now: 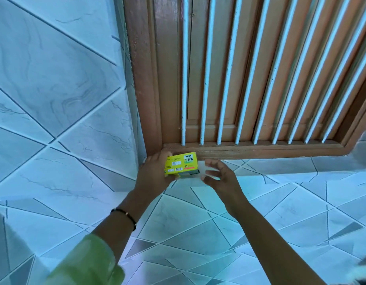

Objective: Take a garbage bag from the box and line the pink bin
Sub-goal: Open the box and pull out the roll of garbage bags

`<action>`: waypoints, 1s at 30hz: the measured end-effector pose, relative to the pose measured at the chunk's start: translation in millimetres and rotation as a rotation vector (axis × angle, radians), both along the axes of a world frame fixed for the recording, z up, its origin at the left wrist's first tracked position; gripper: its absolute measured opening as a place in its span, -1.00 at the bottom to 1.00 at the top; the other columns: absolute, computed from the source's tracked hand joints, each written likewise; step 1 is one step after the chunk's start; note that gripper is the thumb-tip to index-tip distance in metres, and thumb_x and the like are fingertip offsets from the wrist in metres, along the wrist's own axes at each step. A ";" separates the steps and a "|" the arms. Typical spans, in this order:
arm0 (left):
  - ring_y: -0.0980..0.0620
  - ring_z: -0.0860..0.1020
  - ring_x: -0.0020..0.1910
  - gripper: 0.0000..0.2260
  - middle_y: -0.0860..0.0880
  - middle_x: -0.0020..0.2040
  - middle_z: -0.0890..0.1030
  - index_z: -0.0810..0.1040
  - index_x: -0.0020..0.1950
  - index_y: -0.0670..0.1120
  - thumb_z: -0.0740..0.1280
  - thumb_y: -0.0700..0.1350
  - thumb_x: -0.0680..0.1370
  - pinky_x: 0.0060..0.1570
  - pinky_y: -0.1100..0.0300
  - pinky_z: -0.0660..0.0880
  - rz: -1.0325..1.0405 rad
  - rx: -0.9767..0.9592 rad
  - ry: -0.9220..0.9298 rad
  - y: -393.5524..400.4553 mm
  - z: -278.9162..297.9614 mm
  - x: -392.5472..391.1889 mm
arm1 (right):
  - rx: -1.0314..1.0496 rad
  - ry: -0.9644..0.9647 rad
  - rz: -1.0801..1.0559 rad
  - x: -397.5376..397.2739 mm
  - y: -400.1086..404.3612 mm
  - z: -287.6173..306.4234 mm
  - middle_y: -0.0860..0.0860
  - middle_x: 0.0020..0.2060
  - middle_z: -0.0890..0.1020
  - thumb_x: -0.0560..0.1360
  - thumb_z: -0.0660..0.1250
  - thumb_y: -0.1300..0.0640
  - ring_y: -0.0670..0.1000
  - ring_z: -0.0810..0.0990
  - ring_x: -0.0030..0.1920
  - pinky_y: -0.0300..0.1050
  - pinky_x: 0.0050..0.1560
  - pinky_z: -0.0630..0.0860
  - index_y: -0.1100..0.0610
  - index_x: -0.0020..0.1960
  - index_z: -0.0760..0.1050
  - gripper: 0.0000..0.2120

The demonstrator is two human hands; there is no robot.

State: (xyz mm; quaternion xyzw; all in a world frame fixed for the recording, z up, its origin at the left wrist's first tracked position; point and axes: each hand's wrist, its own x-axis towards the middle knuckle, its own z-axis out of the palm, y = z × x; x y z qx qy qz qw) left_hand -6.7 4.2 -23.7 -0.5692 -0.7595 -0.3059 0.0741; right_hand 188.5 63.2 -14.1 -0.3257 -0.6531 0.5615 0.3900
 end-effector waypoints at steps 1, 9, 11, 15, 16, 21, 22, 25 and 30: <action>-0.09 0.52 0.04 -0.44 0.01 0.08 0.58 0.44 0.18 0.03 0.52 0.10 0.24 0.01 0.02 0.50 -0.051 0.045 -0.101 -10.5 -1.6 5.1 | 0.075 -0.060 0.021 3.1 -0.5 0.5 -0.03 0.20 0.47 0.41 0.42 0.31 -0.04 0.45 0.19 -0.19 0.12 0.44 0.05 0.23 0.43 -0.55; 0.00 0.51 0.17 -0.33 0.13 0.11 0.55 0.39 0.27 0.14 0.43 0.27 0.20 0.15 -0.02 0.46 -0.045 0.105 -0.079 -86.3 -6.1 51.9 | 0.213 -0.100 0.142 18.9 -42.3 -2.7 0.01 -0.03 0.66 0.27 0.53 0.30 0.01 0.61 0.02 -0.17 -0.01 0.58 0.08 0.11 0.52 -0.54; -0.06 0.47 0.28 -0.19 0.06 0.21 0.54 0.30 0.35 0.12 0.45 0.31 0.16 0.22 -0.15 0.40 0.066 0.048 0.207 -94.4 -12.9 63.8 | 0.175 -0.074 0.093 19.1 -59.9 -7.6 0.03 -0.14 0.69 0.25 0.56 0.22 0.06 0.64 -0.09 -0.04 -0.02 0.61 0.07 0.01 0.58 -0.64; -0.11 0.61 0.01 -0.36 -0.03 0.10 0.59 0.35 0.23 0.02 0.53 0.11 0.24 -0.04 0.02 0.53 0.040 0.071 0.039 -109.0 -32.8 83.6 | 0.179 -0.155 0.031 24.6 -88.1 -23.8 -0.07 -0.19 0.68 0.27 0.55 -0.01 -0.04 0.65 -0.17 -0.05 -0.07 0.62 -0.05 0.01 0.54 -0.65; -0.08 0.61 -0.08 -0.42 -0.02 0.07 0.57 0.38 0.19 0.01 0.53 0.08 0.27 -0.14 0.09 0.52 0.020 0.067 -0.016 -111.4 -32.9 84.0 | 0.212 -0.195 0.056 29.2 -89.3 -24.0 -0.13 -0.14 0.65 0.29 0.53 -0.04 -0.08 0.64 -0.14 -0.16 -0.07 0.62 -0.12 0.10 0.47 -0.57; 0.14 0.55 -0.08 -0.44 0.16 0.00 0.53 0.41 0.15 0.11 0.56 0.06 0.24 -0.12 0.24 0.52 -0.166 -0.079 -0.401 -131.4 -38.4 91.6 | 0.419 -0.235 0.257 54.2 -92.5 -31.2 -0.32 0.12 0.46 0.36 0.41 -0.09 -0.27 0.48 0.12 -0.45 0.01 0.46 -0.29 0.20 0.35 -0.54; 0.16 0.55 -0.08 -0.44 0.19 -0.03 0.56 0.42 0.13 0.16 0.57 0.07 0.22 -0.10 0.25 0.52 -0.197 -0.100 -0.442 -133.6 -38.2 93.8 | 0.431 -0.213 0.240 56.3 -93.9 -33.4 -0.31 0.09 0.48 0.35 0.39 -0.11 -0.26 0.50 0.11 -0.45 0.01 0.46 -0.27 0.17 0.38 -0.59; 0.22 0.56 -0.07 -0.45 0.26 -0.04 0.58 0.40 0.10 0.32 0.55 0.10 0.20 -0.12 0.36 0.50 -0.267 -0.109 -0.519 -136.3 -36.6 98.2 | 0.495 -0.177 0.131 58.9 -95.6 -38.7 -0.27 0.00 0.52 0.38 0.30 -0.18 -0.23 0.52 0.04 -0.41 -0.03 0.48 -0.15 0.17 0.46 -0.63; 0.22 0.56 -0.05 -0.57 0.26 0.00 0.58 0.33 0.15 0.45 0.36 0.25 0.33 -0.07 0.33 0.52 -0.298 -0.101 -0.614 -138.7 -33.4 118.2 | 0.640 -0.205 -0.096 60.4 -99.4 -49.8 -0.07 -0.09 0.57 0.53 0.01 -0.27 -0.15 0.51 -0.09 -0.40 -0.14 0.42 0.09 0.18 0.54 -0.45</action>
